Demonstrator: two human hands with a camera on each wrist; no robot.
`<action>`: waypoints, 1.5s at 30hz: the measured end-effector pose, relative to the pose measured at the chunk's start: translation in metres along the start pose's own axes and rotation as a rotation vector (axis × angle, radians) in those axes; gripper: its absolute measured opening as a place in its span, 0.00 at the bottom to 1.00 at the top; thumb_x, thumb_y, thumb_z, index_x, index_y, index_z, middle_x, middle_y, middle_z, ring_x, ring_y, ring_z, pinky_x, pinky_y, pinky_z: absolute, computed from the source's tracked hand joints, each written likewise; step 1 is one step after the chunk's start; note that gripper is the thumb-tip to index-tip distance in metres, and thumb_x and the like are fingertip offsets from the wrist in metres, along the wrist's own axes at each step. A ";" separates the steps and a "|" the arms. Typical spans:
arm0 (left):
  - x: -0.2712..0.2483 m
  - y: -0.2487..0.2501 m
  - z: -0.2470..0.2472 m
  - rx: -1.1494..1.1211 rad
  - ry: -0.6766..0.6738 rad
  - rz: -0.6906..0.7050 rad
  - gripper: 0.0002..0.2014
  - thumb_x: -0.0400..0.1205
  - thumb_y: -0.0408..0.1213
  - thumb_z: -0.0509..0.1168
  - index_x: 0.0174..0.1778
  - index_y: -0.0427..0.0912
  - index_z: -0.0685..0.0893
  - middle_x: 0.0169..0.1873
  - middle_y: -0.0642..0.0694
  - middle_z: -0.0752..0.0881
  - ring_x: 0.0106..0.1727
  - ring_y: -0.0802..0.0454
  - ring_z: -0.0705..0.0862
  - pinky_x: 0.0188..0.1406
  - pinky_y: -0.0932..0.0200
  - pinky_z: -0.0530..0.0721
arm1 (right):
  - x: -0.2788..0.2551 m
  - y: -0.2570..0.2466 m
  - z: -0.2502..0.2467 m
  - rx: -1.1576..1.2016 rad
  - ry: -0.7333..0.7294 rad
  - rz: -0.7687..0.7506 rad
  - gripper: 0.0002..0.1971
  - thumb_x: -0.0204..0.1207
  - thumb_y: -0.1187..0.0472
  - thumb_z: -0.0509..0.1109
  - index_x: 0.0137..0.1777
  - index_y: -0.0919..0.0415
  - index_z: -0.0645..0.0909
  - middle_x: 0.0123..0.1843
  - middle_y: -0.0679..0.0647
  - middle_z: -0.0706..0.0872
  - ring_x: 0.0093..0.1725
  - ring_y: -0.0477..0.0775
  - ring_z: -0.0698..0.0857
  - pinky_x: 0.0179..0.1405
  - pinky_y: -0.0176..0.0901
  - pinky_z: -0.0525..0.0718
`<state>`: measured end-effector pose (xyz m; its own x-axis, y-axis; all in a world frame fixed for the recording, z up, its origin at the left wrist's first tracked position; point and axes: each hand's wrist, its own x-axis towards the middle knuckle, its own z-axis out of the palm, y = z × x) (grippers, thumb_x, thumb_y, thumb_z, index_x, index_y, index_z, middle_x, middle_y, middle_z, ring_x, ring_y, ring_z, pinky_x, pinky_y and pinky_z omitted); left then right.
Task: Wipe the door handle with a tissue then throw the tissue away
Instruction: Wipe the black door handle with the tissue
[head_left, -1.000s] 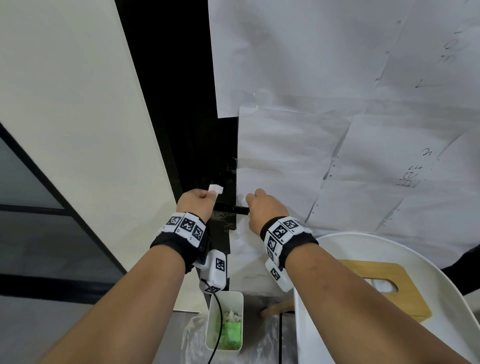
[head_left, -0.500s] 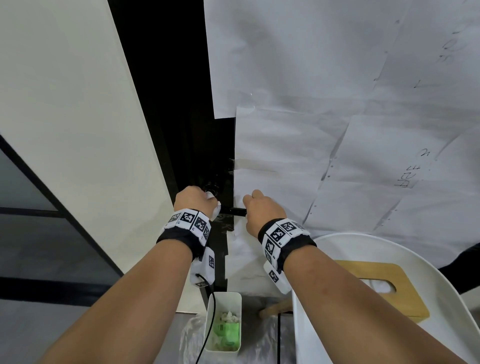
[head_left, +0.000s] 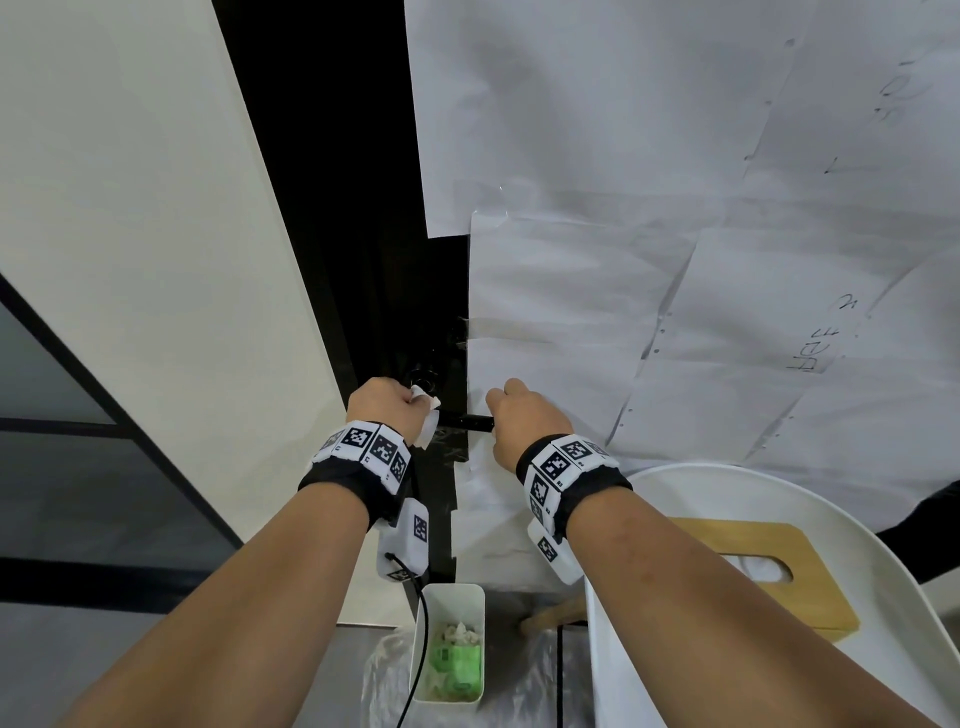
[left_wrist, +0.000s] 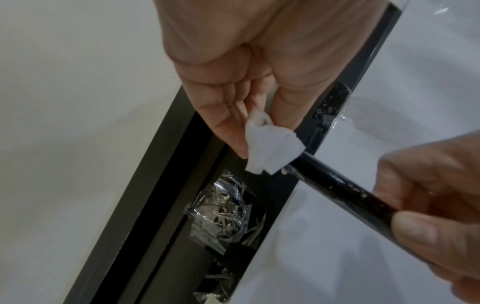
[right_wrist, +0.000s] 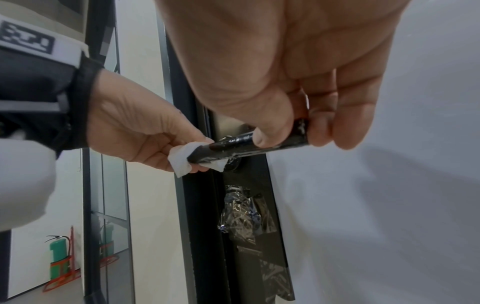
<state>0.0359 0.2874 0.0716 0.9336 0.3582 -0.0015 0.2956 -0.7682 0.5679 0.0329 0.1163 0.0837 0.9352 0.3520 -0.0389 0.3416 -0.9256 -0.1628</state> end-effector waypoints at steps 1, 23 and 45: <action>-0.001 -0.001 -0.001 0.001 -0.007 -0.002 0.18 0.81 0.46 0.64 0.34 0.37 0.88 0.22 0.47 0.78 0.32 0.47 0.81 0.28 0.62 0.72 | 0.000 0.000 0.000 -0.001 -0.002 0.003 0.11 0.73 0.71 0.64 0.55 0.62 0.74 0.56 0.59 0.73 0.46 0.61 0.77 0.38 0.50 0.79; -0.017 -0.008 0.010 0.064 0.011 0.193 0.12 0.85 0.33 0.61 0.59 0.49 0.85 0.59 0.44 0.73 0.62 0.44 0.73 0.61 0.56 0.77 | -0.001 0.002 0.004 -0.012 0.026 0.008 0.10 0.76 0.68 0.65 0.56 0.62 0.73 0.55 0.59 0.73 0.40 0.57 0.73 0.35 0.49 0.77; -0.020 -0.010 0.008 0.085 0.091 0.265 0.18 0.81 0.27 0.63 0.64 0.47 0.84 0.57 0.42 0.75 0.59 0.42 0.73 0.55 0.60 0.74 | -0.002 0.001 0.003 -0.012 0.022 0.010 0.09 0.76 0.69 0.64 0.55 0.61 0.73 0.54 0.58 0.73 0.39 0.58 0.72 0.34 0.47 0.74</action>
<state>0.0160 0.2840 0.0595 0.9597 0.1824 0.2137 0.0635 -0.8818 0.4674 0.0312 0.1154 0.0804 0.9405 0.3394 -0.0192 0.3328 -0.9309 -0.1503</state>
